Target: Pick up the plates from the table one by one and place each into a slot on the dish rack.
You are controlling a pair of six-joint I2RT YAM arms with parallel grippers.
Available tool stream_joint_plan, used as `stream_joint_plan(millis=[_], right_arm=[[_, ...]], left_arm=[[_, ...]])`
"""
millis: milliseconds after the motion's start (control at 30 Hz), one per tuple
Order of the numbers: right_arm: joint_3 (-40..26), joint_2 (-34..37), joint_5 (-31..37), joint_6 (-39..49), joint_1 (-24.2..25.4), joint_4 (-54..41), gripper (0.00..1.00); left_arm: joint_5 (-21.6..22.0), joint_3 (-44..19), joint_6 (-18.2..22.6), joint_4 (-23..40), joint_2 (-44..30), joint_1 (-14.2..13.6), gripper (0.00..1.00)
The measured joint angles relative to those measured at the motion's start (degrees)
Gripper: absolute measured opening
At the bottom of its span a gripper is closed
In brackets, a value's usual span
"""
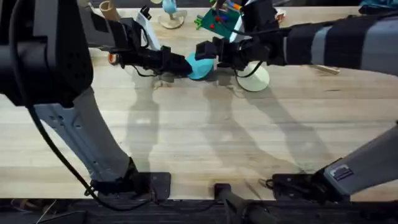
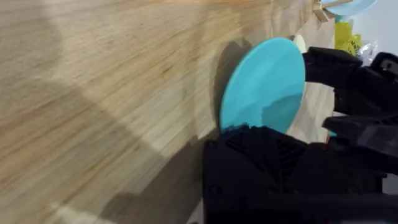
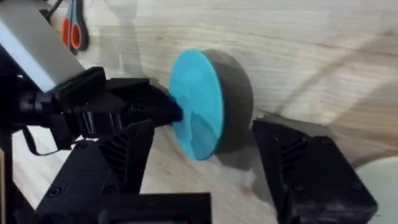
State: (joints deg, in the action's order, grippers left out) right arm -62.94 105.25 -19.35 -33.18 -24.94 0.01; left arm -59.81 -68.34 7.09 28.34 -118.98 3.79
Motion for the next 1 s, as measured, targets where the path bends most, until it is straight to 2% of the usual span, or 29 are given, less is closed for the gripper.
stream_joint_plan(millis=[167, 267, 400, 500, 533, 900, 1000], right_arm=[[-0.02, 2.51, -0.02, -2.04, -0.58, 1.66, 0.781], [-0.02, 3.29, -0.04, -2.79, -0.77, 2.38, 0.555], [-0.02, 3.7, -0.04, -3.27, -0.82, 5.02, 0.327], [-0.02, 3.79, 0.02, -3.66, -0.79, 6.21, 0.08], [-0.02, 3.79, -0.13, -3.74, -0.75, 6.41, 0.048], [-0.24, 3.79, -0.5, -3.37, -0.71, 7.32, 0.03], [-0.24, 3.29, -0.99, -2.31, -0.5, 7.14, 0.031]], left_arm=[[0.0, 0.0, 0.0, 0.15, 0.0, 0.0, 0.041], [0.0, 0.0, 0.0, 0.15, 0.0, 0.0, 0.041], [0.0, 0.0, 0.0, 0.15, 0.0, 0.0, 0.041], [-0.02, 0.0, 0.0, 0.15, 0.0, 0.0, 0.041], [-0.12, 0.0, -0.01, 0.2, 0.0, 0.07, 0.041], [-0.4, 0.0, -0.02, 0.2, 0.05, 0.28, 0.04], [1.58, 0.01, -0.2, 0.86, 1.47, 0.21, 0.04]])
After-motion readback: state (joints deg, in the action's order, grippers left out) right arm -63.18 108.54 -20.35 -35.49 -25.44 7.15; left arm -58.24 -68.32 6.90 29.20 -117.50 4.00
